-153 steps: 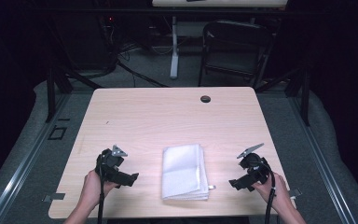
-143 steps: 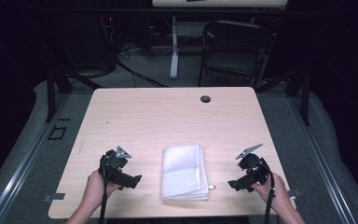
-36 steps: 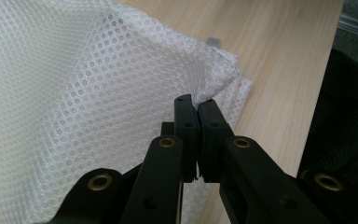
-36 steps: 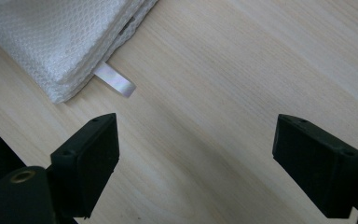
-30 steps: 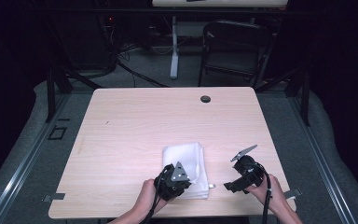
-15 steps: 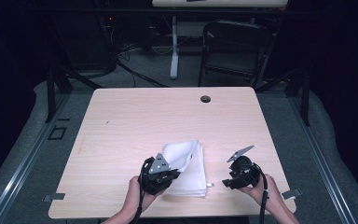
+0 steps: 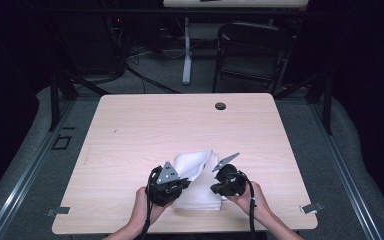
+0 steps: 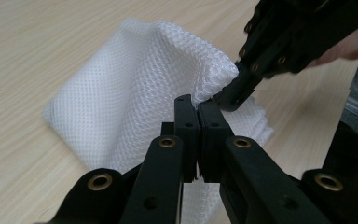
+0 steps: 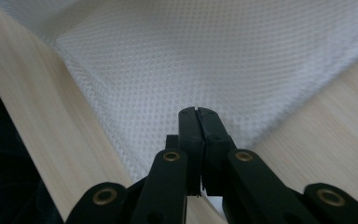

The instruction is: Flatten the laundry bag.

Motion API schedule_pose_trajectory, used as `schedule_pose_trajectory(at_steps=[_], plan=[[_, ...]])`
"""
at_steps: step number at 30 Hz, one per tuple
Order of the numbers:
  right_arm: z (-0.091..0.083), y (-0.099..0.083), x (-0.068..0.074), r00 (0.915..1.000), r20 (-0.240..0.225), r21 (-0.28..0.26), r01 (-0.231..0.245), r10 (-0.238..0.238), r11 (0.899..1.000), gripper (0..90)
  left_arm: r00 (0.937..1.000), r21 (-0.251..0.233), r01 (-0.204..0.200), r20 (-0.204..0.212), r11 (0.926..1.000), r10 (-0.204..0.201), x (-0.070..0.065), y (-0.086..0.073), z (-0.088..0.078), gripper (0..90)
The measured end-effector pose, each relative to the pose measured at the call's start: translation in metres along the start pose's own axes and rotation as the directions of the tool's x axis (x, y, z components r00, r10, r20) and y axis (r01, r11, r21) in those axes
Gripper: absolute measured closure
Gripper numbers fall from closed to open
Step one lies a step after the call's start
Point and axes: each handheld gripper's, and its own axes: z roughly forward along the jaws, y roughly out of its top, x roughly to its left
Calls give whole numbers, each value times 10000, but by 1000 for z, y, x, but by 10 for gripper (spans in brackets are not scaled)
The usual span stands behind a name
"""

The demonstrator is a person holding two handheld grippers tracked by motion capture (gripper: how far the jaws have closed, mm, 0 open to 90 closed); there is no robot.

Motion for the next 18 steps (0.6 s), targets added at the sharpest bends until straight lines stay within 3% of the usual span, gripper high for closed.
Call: schedule_pose_trajectory(at_steps=[2, 3, 10, 18], plan=[[12, -1, 1, 9998, -42, 94, -178, 178, 9998, 900, 10000, 12, 3, -13, 10000, -3, 3, -1, -3, 888], [13, -2, 0, 10000, -14, 358, 1, -1, 9994, 900, 9999, -70, 26, -99, 10000, -27, 4, -2, -3, 887], [15, -6, 2, 10000, 55, 341, 7, -9, 9994, 900, 9980, -183, 105, -626, 9998, -116, 15, -6, -17, 888], [12, -10, 3, 9998, 211, 590, 57, -70, 9982, 900, 9968, -174, 550, -572, 9983, -559, 27, -14, -24, 891]])
